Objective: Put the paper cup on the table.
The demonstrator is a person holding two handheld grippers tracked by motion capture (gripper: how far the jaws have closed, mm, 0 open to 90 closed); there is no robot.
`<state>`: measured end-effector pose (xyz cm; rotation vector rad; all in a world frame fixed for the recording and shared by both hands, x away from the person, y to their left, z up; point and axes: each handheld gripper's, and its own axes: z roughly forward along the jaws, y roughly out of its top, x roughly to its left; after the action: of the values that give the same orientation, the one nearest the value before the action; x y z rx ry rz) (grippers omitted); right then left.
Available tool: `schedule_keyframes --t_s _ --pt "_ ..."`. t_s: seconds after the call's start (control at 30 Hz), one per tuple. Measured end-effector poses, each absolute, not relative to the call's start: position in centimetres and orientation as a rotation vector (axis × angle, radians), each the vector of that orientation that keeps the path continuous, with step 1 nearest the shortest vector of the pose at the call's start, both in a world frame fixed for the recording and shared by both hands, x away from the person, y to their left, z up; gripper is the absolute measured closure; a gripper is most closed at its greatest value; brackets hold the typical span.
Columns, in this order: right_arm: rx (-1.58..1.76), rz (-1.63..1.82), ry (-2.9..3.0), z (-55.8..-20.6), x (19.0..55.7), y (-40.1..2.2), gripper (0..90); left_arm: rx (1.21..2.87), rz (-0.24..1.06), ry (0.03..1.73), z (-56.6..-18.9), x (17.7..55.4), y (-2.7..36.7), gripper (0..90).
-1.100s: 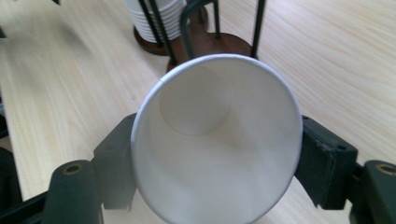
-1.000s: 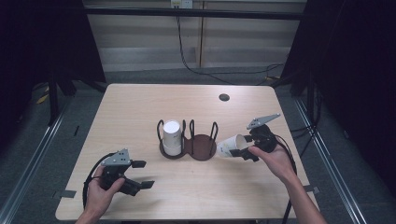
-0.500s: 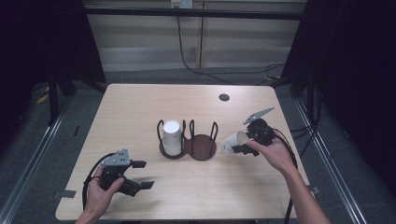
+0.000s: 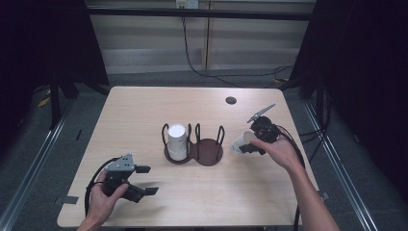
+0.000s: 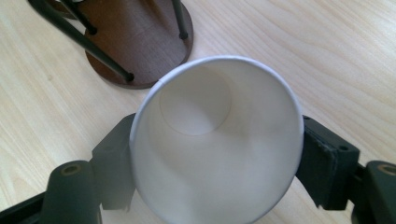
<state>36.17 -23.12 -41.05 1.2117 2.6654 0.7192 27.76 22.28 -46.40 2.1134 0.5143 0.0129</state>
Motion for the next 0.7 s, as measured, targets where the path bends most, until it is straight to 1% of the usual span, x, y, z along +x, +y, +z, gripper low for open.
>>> schedule_keyframes --t_s 0.7 --pt "1.229 0.426 2.705 -41.5 37.7 -22.4 24.0 2.129 0.014 0.511 -46.4 27.7 22.2 16.3"
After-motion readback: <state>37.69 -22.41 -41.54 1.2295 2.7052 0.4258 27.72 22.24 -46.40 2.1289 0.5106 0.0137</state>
